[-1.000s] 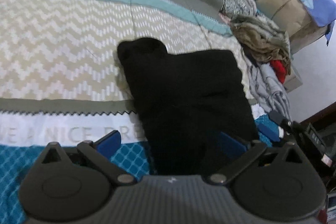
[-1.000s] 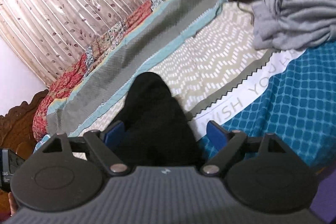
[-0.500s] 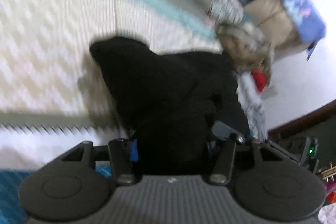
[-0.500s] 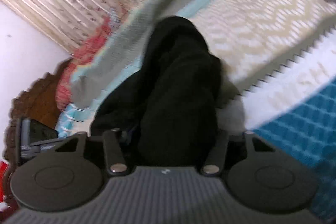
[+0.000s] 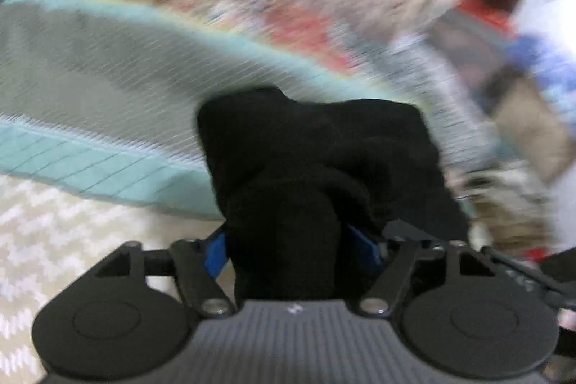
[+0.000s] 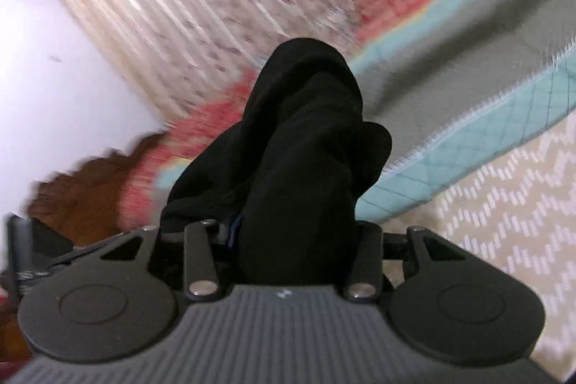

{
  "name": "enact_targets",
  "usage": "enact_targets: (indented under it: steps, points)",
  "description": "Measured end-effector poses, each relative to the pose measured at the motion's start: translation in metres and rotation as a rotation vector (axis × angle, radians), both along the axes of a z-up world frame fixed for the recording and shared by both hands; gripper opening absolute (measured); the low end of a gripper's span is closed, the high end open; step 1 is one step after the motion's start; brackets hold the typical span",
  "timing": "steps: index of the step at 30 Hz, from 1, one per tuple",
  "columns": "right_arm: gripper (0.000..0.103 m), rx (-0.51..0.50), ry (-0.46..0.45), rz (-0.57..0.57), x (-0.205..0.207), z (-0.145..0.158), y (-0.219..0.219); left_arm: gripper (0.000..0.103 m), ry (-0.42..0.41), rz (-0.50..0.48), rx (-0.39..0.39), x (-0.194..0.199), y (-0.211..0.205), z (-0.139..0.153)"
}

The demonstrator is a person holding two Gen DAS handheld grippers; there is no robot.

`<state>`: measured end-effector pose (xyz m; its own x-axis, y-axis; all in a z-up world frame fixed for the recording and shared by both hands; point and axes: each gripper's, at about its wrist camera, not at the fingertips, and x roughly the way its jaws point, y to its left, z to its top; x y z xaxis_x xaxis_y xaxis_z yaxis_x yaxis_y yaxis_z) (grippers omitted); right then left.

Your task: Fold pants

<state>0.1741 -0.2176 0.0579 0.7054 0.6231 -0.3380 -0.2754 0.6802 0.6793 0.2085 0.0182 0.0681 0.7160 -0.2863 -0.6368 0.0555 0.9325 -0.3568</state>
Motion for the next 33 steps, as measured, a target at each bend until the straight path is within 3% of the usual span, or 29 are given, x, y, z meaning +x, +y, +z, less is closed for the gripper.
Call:
enact_targets:
  steps: [2,3,4,5,7,11,16,20,27,33]
  points:
    - [0.06,-0.101,0.11,-0.01,0.023,-0.037,0.012,0.068,0.11,0.086,0.105,0.022,0.002,-0.04]
    - [0.064,-0.174,0.18,-0.013,0.033,-0.056,0.021,0.077,0.155,0.124,0.135,0.026,0.005,-0.055]
    - [0.077,-0.206,0.193,-0.032,0.035,-0.068,0.023,0.079,0.16,0.14,0.108,0.024,0.009,-0.062]
    - [0.078,-0.163,0.171,-0.045,0.03,-0.069,0.017,0.078,0.148,0.154,0.066,0.018,0.015,-0.061]
    - [0.079,-0.139,0.184,-0.045,0.024,-0.057,0.007,0.077,0.119,0.18,0.07,0.006,0.016,-0.05]
    - [0.079,-0.128,0.087,-0.107,-0.012,-0.02,-0.018,0.077,0.05,0.209,0.078,-0.029,0.019,-0.017]
    - [0.079,-0.163,0.043,-0.129,-0.065,0.008,-0.03,0.084,0.012,0.213,0.202,-0.083,0.006,0.015]
    - [0.079,-0.236,0.039,-0.115,-0.108,0.012,-0.014,0.093,-0.009,0.202,0.311,-0.141,-0.014,0.034]
    - [0.081,-0.314,0.075,-0.105,-0.165,0.012,0.008,0.103,-0.014,0.183,0.341,-0.214,-0.033,0.048]
    - [0.087,-0.28,0.13,-0.08,-0.197,0.01,0.003,0.103,-0.007,0.165,0.359,-0.253,-0.04,0.051]
